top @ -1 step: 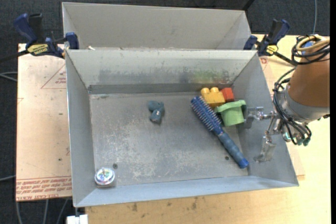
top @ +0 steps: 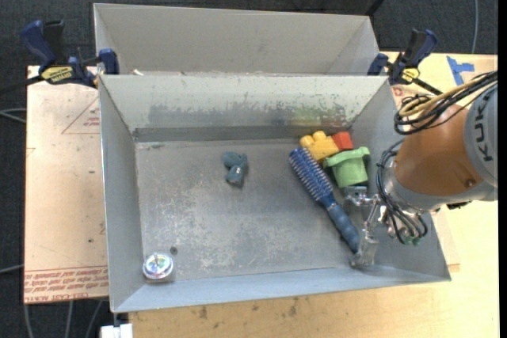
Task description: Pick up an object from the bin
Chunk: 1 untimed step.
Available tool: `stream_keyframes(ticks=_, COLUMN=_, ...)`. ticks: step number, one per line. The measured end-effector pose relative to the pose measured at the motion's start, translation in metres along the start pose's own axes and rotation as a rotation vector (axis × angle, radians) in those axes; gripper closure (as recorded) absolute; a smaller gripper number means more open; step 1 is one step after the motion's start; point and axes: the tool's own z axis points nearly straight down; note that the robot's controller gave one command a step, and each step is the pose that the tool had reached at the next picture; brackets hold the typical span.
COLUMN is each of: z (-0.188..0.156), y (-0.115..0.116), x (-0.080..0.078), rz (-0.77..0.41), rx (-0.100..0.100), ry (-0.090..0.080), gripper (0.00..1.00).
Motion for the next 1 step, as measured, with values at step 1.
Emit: stream_keyframes(ticks=1, z=-0.0033, y=-0.001, x=-0.0013, rz=-0.001, rx=0.002, ry=-0.005, gripper=1.0)
